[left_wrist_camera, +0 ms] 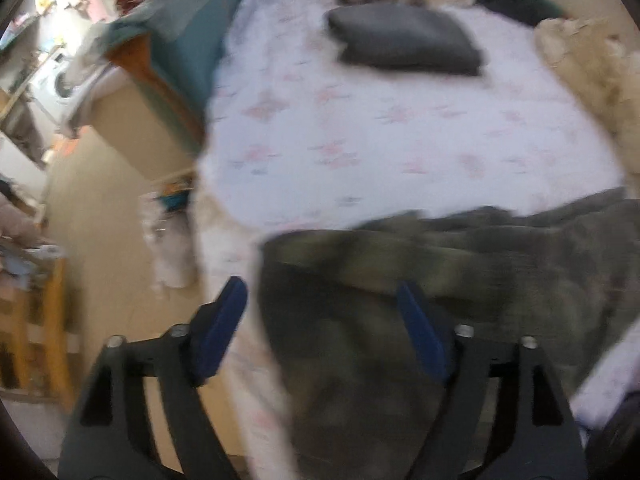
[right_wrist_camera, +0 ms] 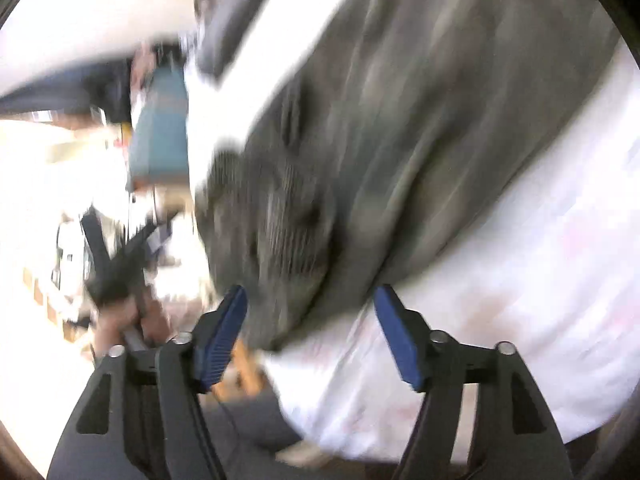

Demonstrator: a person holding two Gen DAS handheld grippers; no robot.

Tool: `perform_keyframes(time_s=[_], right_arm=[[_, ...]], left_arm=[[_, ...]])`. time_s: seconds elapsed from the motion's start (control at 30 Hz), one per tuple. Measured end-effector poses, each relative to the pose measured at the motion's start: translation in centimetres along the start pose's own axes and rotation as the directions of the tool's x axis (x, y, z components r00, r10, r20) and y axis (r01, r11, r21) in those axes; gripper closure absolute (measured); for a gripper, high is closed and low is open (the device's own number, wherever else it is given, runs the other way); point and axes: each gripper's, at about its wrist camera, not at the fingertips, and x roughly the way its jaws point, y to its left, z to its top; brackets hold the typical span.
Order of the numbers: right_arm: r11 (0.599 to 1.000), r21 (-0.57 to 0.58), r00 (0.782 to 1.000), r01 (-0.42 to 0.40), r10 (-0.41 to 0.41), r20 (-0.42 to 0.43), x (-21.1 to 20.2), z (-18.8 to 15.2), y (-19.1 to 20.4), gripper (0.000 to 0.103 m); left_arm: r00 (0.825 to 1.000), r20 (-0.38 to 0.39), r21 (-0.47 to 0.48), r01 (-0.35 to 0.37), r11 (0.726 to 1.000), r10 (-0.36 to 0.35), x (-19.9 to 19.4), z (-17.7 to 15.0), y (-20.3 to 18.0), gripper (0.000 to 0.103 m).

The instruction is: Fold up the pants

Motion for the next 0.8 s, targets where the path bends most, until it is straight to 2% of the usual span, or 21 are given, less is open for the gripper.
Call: perform_keyframes(time_s=[0.03, 0.07, 0.1, 0.13, 0.17, 0.27, 0.33, 0.4, 0.43, 0.47, 0.5, 0.57, 0.6, 0.63, 0.67, 0.7, 0.73, 0.8], right_arm=[[1.000, -0.001, 0.997, 0.020, -0.020, 0.070, -1.7, 1.4, -0.4, 0.024], [0.998, 0.019, 0.977, 0.063, -0.066, 0.203, -4.7, 3.4, -1.5, 0.021], [0.994, 0.064, 0.950, 0.090, -0.105, 0.293, -6.6, 4.5, -2.4, 0.019], [0.989, 0.107, 0.931, 0.105, -0.135, 0.339, -8.3, 5.0, -4.5, 0.018], [0.971, 0.211, 0.894, 0.117, -0.195, 0.404, -9.9, 6.2, -6.7, 0.018], [0.915, 0.385, 0.825, 0.122, -0.309, 0.474, -12.6, 8.9, -10.9, 0.018], [0.891, 0.424, 0.780, 0.162, -0.379, 0.498, -13.3, 11.0, -12.6, 0.018], [0.868, 0.432, 0.726, 0.247, -0.461, 0.510, -13.1, 13.1, -13.5, 0.018], [0.867, 0.428, 0.720, 0.254, -0.465, 0.515, -12.7, 14.5, -14.2, 0.019], [0.870, 0.417, 0.736, 0.265, -0.462, 0.495, -13.3, 15.5, -16.2, 0.021], [0.862, 0.416, 0.741, 0.290, -0.477, 0.472, -14.4, 15.9, -17.1, 0.024], [0.846, 0.408, 0.742, 0.343, -0.510, 0.435, -14.4, 17.6, -18.8, 0.025], [0.847, 0.397, 0.734, 0.355, -0.515, 0.442, -14.4, 18.2, -18.9, 0.029], [0.842, 0.395, 0.724, 0.368, -0.526, 0.446, -14.2, 18.9, -18.8, 0.035], [0.838, 0.393, 0.717, 0.378, -0.534, 0.448, -14.2, 19.5, -18.8, 0.056], [0.847, 0.378, 0.723, 0.374, -0.522, 0.453, -14.2, 20.0, -18.7, 0.079], [0.856, 0.359, 0.734, 0.372, -0.508, 0.451, -14.1, 20.4, -18.5, 0.087], [0.874, 0.319, 0.728, 0.367, -0.483, 0.486, -14.4, 20.2, -17.0, 0.088]], left_arm=[[0.999, -0.005, 0.009, 0.035, 0.999, -0.035, -0.1, -0.5, -1.4, 0.020], [0.998, -0.019, 0.014, 0.059, 0.998, -0.059, 0.1, -0.9, -2.5, 0.020], [0.996, -0.038, 0.017, 0.084, 0.996, -0.083, 0.4, -1.5, -3.7, 0.020], [0.994, -0.050, 0.021, 0.101, 0.995, -0.100, 0.8, -2.1, -4.9, 0.020], [0.993, -0.061, 0.029, 0.104, 0.994, -0.102, 1.3, -2.8, -6.1, 0.020], [0.989, -0.106, 0.070, 0.114, 0.991, -0.106, 3.4, -4.1, -8.8, 0.020], [0.990, -0.133, 0.122, 0.056, 0.991, -0.039, 5.5, -4.9, -10.2, 0.019], [0.988, -0.148, 0.146, 0.055, 0.988, -0.033, 7.2, -5.2, -10.6, 0.017], [0.986, -0.162, 0.138, 0.070, 0.988, -0.047, 7.9, -5.2, -10.6, 0.017], [0.981, -0.184, 0.117, 0.090, 0.989, -0.068, 8.5, -4.9, -10.4, 0.016], [0.976, -0.198, 0.099, 0.107, 0.989, -0.085, 8.8, -4.7, -10.2, 0.016], [0.970, -0.221, 0.093, 0.127, 0.987, -0.104, 9.2, -4.5, -10.1, 0.016], [0.969, -0.224, 0.094, 0.133, 0.987, -0.109, 9.2, -4.4, -10.1, 0.016], [0.968, -0.223, 0.091, 0.138, 0.986, -0.115, 9.2, -4.4, -10.0, 0.016], [0.969, -0.219, 0.088, 0.141, 0.986, -0.119, 9.2, -4.4, -9.9, 0.015], [0.971, -0.208, 0.084, 0.142, 0.986, -0.122, 9.1, -4.5, -9.8, 0.015], [0.972, -0.201, 0.085, 0.142, 0.986, -0.123, 9.0, -4.7, -9.7, 0.015], [0.974, -0.191, 0.092, 0.145, 0.985, -0.125, 8.8, -5.0, -9.7, 0.015]])
